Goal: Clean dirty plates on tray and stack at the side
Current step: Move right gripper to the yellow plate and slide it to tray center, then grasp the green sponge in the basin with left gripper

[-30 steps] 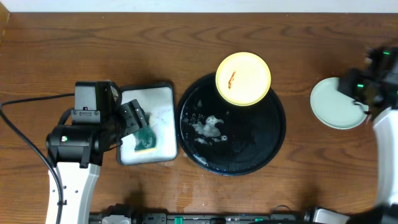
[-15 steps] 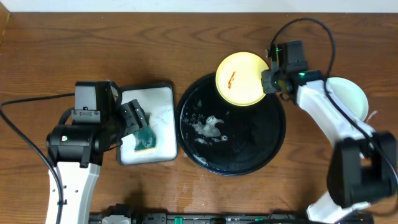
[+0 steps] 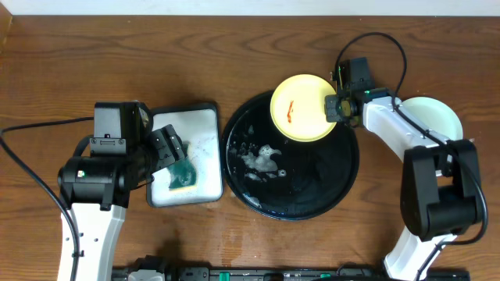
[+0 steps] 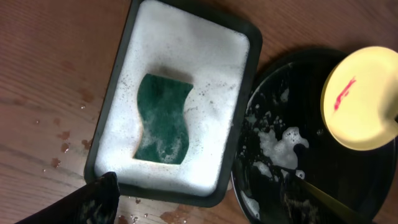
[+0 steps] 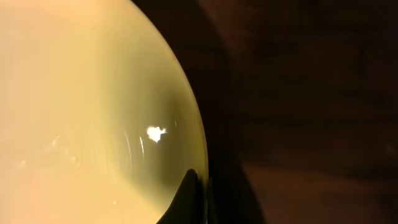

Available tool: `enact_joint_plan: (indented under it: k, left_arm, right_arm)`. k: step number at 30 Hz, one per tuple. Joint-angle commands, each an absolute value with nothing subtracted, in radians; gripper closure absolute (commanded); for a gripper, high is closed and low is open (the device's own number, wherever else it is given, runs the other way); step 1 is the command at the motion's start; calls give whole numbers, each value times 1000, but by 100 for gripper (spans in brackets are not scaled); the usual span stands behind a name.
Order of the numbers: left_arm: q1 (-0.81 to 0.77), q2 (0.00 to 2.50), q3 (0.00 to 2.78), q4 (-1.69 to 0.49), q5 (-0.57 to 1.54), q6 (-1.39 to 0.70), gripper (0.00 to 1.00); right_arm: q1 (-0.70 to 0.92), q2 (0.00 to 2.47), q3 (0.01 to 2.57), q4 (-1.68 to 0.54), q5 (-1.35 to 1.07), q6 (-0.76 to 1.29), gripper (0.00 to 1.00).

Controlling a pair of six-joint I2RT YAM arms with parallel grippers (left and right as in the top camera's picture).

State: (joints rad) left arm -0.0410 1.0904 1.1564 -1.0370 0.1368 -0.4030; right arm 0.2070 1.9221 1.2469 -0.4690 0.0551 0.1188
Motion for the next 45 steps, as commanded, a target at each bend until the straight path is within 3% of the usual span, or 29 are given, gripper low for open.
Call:
enact_joint_plan:
  k: [1, 6, 10, 18, 19, 21, 23, 27, 30, 37, 40, 45]
  left_arm:
    - [-38, 1090, 1173, -1039, 146, -401, 17]
    - [-38, 1090, 1173, -1039, 146, -401, 17]
    - [-38, 1090, 1173, -1039, 146, -401, 16]
    - [-38, 1090, 1173, -1039, 150, -405, 17]
    - [-38, 1090, 1173, -1037, 150, -404, 17]
    - [-38, 1090, 1173, -1031, 142, -403, 16]
    - [-38, 1090, 1173, -1028, 138, -400, 16]
    - [-40, 1090, 1159, -1068, 139, -400, 17]
    - [-52, 1092, 1105, -1067, 138, -401, 16]
    - [-64, 1174, 872, -919, 15, -428, 18]
    - [-65, 1255, 810, -822, 31, -430, 30]
    - [-65, 1427, 794, -734, 67, -430, 30]
  right_arm:
    - [209, 1814, 1243, -521, 44, 129, 99]
    - [233, 1707, 1243, -661, -99, 147, 99]
    - [274, 1714, 1234, -794, -137, 316, 99]
    - [393, 1781, 1110, -746, -56, 660, 99]
    - [397, 1781, 1102, -722, -50, 645, 97]
    - [396, 1779, 1108, -712, -16, 621, 75]
    - [385, 1777, 1122, -701, -9, 546, 67]
    - [360, 1757, 1180, -710, -74, 297, 67]
    - [339, 1726, 1202, -727, -80, 222, 67]
    - [335, 1679, 1202, -734, -80, 208, 65]
    - [336, 1679, 1202, -754, -81, 208, 64]
    - [336, 1679, 1202, -764, -81, 208, 64]
